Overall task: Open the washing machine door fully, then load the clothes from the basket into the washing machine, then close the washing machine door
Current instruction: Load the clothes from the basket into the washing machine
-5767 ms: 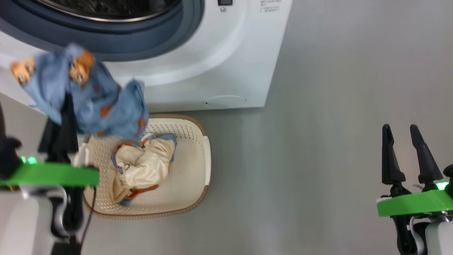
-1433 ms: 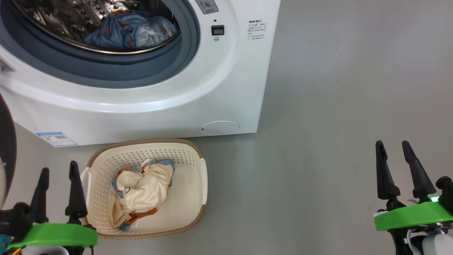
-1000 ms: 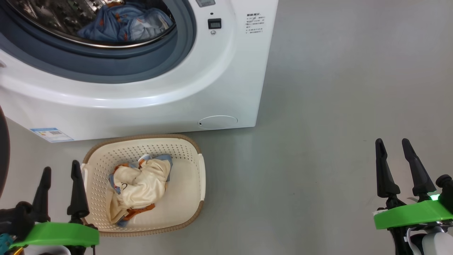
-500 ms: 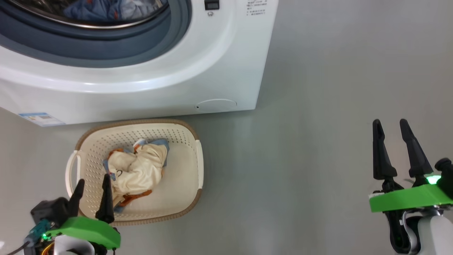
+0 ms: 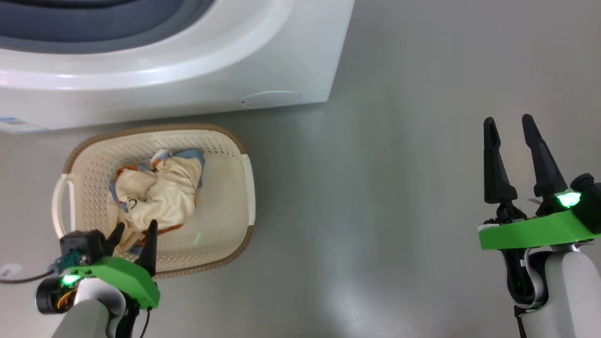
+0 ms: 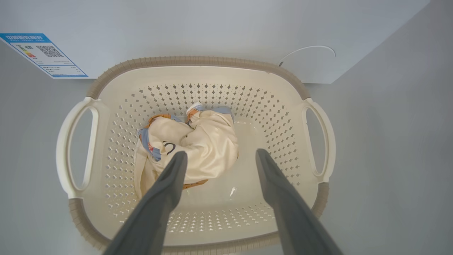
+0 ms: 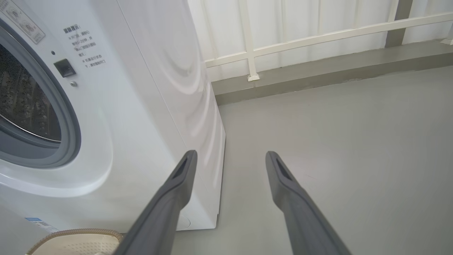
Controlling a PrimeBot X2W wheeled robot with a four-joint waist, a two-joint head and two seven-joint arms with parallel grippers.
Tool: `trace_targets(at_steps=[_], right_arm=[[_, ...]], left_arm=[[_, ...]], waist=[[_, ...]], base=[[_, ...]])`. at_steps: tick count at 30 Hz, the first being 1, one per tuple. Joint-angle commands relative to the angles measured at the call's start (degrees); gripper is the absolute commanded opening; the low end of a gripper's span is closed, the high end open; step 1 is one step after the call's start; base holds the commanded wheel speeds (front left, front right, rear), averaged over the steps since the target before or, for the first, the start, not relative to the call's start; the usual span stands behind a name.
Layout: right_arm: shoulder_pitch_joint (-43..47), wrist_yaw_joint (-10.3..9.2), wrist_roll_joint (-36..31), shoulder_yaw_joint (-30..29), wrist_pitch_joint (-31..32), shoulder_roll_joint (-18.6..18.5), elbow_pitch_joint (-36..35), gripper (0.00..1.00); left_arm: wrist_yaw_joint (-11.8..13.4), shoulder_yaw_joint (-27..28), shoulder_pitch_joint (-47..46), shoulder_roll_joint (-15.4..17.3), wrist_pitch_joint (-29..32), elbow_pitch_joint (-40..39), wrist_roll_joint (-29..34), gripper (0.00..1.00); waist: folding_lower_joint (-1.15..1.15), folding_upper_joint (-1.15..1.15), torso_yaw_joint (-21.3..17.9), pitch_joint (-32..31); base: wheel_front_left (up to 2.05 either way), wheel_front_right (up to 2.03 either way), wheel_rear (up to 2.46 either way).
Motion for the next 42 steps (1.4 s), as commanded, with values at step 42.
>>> trace_targets(at_steps=[42], right_arm=[[-7.5,0.08,-2.9,8.2,-0.3,-1.3,-8.1,1.0]], left_arm=[[-0.1,-20.7,-27.4,9.1,-0.4,20.3,-15.7,1.0]], waist=[[0.0,0.0,-5.8,23.1]], base=[[0.0,0.0,0.0]])
